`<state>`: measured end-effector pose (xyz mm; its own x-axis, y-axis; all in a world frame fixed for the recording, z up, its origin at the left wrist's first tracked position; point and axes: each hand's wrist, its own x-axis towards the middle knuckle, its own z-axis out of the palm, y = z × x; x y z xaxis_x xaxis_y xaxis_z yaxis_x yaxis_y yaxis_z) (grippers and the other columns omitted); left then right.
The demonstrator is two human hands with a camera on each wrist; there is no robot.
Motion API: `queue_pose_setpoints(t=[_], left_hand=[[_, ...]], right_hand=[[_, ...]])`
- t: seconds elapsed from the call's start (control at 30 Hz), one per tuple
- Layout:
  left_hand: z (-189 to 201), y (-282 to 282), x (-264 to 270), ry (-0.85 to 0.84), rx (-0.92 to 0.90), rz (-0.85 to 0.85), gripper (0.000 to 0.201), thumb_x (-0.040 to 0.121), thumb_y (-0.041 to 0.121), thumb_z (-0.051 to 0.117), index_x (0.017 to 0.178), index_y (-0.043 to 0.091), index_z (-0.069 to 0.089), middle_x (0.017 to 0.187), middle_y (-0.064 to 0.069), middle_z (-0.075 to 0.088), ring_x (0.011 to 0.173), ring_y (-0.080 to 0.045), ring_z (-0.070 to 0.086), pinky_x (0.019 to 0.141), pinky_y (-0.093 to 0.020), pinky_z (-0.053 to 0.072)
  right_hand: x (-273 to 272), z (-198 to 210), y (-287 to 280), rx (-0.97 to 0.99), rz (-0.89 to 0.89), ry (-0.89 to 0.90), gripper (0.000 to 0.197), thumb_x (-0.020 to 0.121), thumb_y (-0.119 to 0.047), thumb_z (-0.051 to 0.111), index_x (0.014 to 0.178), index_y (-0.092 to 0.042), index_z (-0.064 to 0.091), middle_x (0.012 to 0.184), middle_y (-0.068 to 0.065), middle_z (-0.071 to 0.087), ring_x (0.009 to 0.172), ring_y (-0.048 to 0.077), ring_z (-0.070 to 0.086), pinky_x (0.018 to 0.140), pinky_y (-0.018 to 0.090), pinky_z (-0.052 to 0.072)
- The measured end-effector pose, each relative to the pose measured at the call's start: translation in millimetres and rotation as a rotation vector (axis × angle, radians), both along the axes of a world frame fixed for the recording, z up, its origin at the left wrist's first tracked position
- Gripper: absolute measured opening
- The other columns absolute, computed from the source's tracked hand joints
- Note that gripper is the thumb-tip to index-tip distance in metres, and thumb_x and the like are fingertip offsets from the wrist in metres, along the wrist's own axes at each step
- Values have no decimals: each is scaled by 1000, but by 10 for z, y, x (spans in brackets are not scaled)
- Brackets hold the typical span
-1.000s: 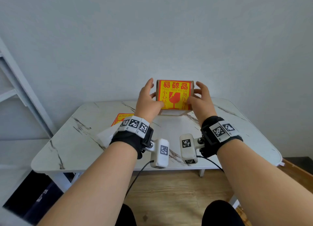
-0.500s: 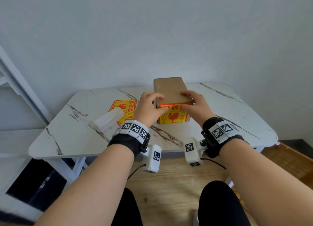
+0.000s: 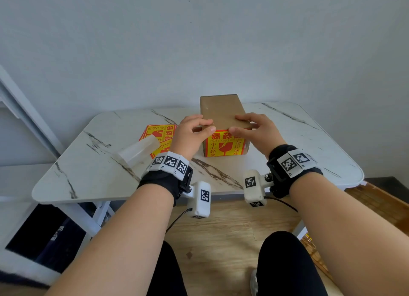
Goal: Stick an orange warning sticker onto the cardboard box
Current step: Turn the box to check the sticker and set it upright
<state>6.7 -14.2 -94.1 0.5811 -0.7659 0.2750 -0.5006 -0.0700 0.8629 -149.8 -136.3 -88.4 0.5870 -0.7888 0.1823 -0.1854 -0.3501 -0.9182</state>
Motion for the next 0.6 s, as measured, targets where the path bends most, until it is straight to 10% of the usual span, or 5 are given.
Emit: queue_pose_setpoints(t=[0.17, 0.6], left_hand=[[-15, 12, 9, 23, 3, -11, 30, 86, 34, 68, 115, 27, 71, 138, 4, 53, 119, -15, 57, 102, -43, 49], [-3, 86, -91, 125, 17, -22, 36, 93, 33, 59, 128, 29, 63, 149, 6, 47, 133, -12, 49, 111, -40, 41]], right_hand=[[-123, 53, -87, 117, 70, 18, 43, 74, -32, 82, 115, -35, 71, 116, -3, 64, 105, 8, 63, 100, 27, 47], [-266, 37, -117, 381, 167, -112, 41, 90, 2, 61, 126, -19, 65, 124, 6, 68, 112, 15, 66, 104, 28, 48]])
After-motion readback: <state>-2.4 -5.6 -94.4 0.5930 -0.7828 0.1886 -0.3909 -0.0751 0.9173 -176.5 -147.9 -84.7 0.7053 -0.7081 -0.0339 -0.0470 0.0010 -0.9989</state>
